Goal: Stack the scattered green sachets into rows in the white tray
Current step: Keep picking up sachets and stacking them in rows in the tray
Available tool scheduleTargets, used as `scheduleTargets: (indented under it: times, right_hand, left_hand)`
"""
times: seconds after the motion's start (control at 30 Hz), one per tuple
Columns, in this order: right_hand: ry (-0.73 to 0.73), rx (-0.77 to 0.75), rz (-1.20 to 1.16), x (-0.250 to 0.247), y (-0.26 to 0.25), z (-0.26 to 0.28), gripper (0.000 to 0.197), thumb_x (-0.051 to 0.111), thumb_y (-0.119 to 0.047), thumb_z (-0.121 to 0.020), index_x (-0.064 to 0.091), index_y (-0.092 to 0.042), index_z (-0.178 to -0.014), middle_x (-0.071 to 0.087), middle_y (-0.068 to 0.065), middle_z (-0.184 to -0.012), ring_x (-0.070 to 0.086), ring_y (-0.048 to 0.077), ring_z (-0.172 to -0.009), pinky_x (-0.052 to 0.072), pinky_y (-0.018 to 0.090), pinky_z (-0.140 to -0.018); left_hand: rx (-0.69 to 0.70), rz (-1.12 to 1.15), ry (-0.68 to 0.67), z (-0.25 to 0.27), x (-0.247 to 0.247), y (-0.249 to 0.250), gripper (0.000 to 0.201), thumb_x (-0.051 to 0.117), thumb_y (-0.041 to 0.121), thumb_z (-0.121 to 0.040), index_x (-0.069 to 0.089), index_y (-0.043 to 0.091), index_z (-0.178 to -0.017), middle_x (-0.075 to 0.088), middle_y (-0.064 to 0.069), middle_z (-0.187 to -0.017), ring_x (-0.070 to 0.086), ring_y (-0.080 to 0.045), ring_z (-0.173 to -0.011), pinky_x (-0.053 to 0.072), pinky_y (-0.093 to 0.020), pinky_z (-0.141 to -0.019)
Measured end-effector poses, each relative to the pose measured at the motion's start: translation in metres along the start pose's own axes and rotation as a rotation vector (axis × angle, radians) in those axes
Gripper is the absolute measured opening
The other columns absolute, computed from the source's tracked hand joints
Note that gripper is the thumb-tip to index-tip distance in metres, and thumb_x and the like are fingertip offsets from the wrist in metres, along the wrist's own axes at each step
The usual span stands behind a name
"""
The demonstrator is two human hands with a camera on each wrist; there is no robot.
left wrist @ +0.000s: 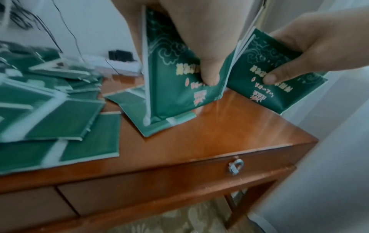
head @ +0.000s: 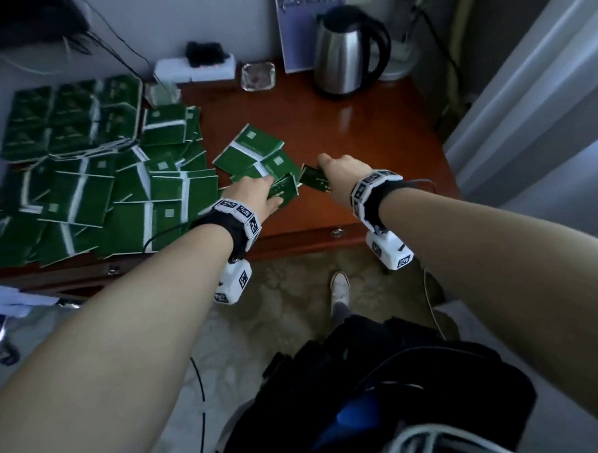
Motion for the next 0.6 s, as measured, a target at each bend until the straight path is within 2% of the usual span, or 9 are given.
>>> scheduleTargets:
  times: [0.07,0.13,0.3,0.47,0.53,0.6]
  right_hand:
    - [0.058,-0.028,0.002,-0.019,-0.019,-0.005,0.032,0.055,-0.006,-0.090,0.041,-0.012,-0.118,0.056,0.012,-0.089,0.057,0.032,-0.069,0.051,0.040,-0.059]
    - [0.089,-0.051,0.001,-0.033,-0.038,-0.011,0.030,0.054,-0.007,-0.089,0.042,-0.013,-0.117,0.057,0.014,-0.093,0.056,0.033,-0.069,0.049,0.039,-0.059]
    - [0.083,-0.126,0.041,-0.052,-0.095,-0.022,0.035,0.053,-0.006,-0.089,0.043,-0.010,-0.122,0.049,0.009,-0.084,0.057,0.033,-0.073,0.045,0.037,-0.059]
    - [0.067,-0.207,0.092,-0.065,-0.146,-0.050,0.043,0.048,0.004,-0.087,0.046,-0.012,-0.127,0.051,0.012,-0.090,0.058,0.034,-0.073,0.055,0.041,-0.063]
    - [0.055,-0.235,0.109,-0.071,-0.164,-0.069,0.043,0.049,0.004,-0.088,0.046,-0.011,-0.128,0.052,0.014,-0.094,0.057,0.034,-0.075,0.054,0.040,-0.064]
    - [0.055,-0.248,0.115,-0.076,-0.181,-0.093,0.042,0.051,0.002,-0.089,0.047,-0.011,-0.129,0.055,0.016,-0.102,0.057,0.034,-0.078,0.051,0.039,-0.065]
  left_hand:
    - [-0.035,0.018,0.034,0.011,-0.022,-0.017,0.033,0.053,0.042,-0.098,0.054,0.012,-0.112,0.057,-0.009,-0.080,0.053,-0.029,-0.070,0.042,-0.032,-0.055]
    - [-0.071,0.036,0.076,0.024,-0.041,-0.037,0.031,0.053,0.042,-0.098,0.053,0.012,-0.107,0.062,-0.013,-0.087,0.054,-0.030,-0.073,0.041,-0.032,-0.057]
    - [-0.137,0.056,0.115,0.048,-0.062,-0.084,0.037,0.053,0.042,-0.099,0.054,0.012,-0.121,0.066,-0.015,-0.100,0.063,-0.033,-0.090,0.047,-0.035,-0.063]
    - [-0.227,0.030,0.111,0.045,-0.074,-0.138,0.033,0.053,0.039,-0.099,0.053,0.011,-0.116,0.063,-0.013,-0.090,0.055,-0.030,-0.076,0.048,-0.035,-0.062]
    - [-0.256,0.033,0.118,0.035,-0.079,-0.161,0.031,0.053,0.039,-0.099,0.052,0.010,-0.111,0.063,-0.013,-0.091,0.054,-0.029,-0.075,0.046,-0.034,-0.061]
    - [-0.275,0.026,0.121,0.023,-0.084,-0.185,0.034,0.053,0.040,-0.099,0.052,0.009,-0.114,0.063,-0.014,-0.095,0.054,-0.030,-0.077,0.046,-0.035,-0.063]
Point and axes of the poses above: each hand's wrist, its own z-axis away from the middle knuckle, its own x-axis out of the palm, y = z × x, the point moved 5 cm from there along -z, towards the middle knuckle
